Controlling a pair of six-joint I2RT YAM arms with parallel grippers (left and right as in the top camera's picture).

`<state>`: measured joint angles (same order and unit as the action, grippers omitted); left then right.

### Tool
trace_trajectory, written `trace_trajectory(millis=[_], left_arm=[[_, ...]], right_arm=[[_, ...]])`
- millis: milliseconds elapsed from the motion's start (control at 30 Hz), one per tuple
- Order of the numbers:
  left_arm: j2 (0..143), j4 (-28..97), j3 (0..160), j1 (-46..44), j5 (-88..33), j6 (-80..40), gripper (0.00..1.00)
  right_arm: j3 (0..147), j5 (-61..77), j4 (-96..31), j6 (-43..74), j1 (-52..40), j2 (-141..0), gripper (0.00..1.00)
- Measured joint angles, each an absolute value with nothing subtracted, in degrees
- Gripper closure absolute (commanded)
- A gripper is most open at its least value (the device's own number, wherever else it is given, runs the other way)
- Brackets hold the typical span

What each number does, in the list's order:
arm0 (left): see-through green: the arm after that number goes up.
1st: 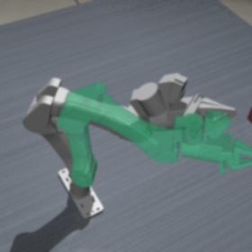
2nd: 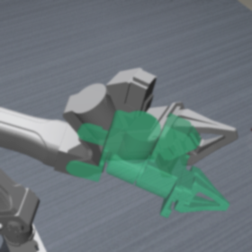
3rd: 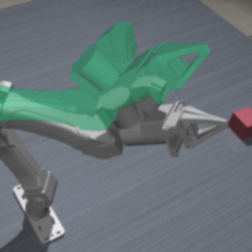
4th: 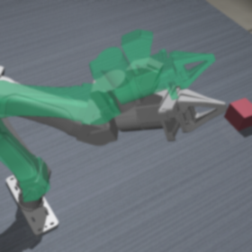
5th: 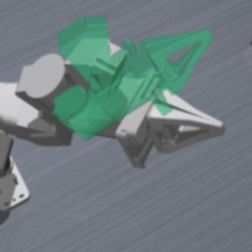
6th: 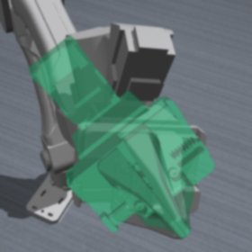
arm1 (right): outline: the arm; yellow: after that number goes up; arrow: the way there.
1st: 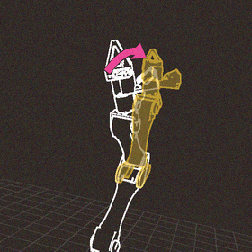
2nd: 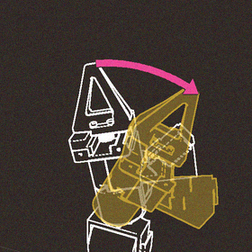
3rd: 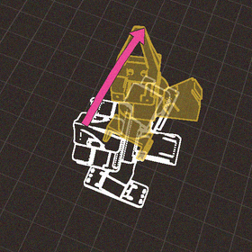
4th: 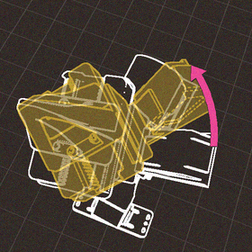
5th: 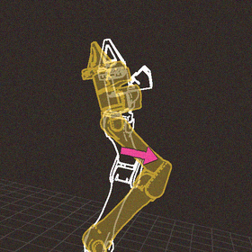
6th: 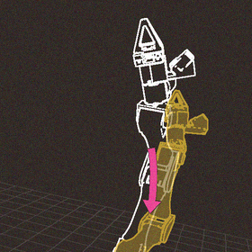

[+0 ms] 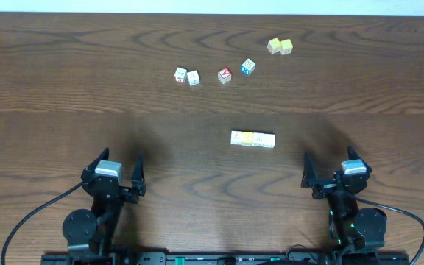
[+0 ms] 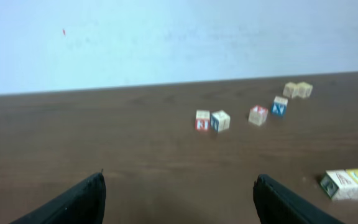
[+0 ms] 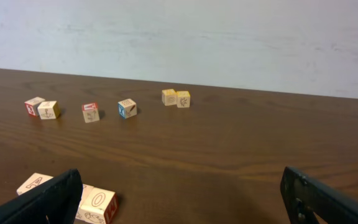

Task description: Lift 4 blocks

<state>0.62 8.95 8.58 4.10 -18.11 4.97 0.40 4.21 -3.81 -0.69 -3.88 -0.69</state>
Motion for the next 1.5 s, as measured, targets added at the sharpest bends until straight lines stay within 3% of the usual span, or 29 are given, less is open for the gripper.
trace_trajectory(millis=[833, 1500], left_arm=[[0.6, 1.7, 1.6, 4.0, -10.1, -5.7, 0.24], [0.6, 1.8, 1.6, 2.5, -10.1, 3.0, 0.23]], right_arm=[[0.4, 4.2, -3.8, -0.7, -3.9, -0.7, 0.01], [0.4, 4.2, -3.8, -0.7, -3.9, -0.7, 0.01]])
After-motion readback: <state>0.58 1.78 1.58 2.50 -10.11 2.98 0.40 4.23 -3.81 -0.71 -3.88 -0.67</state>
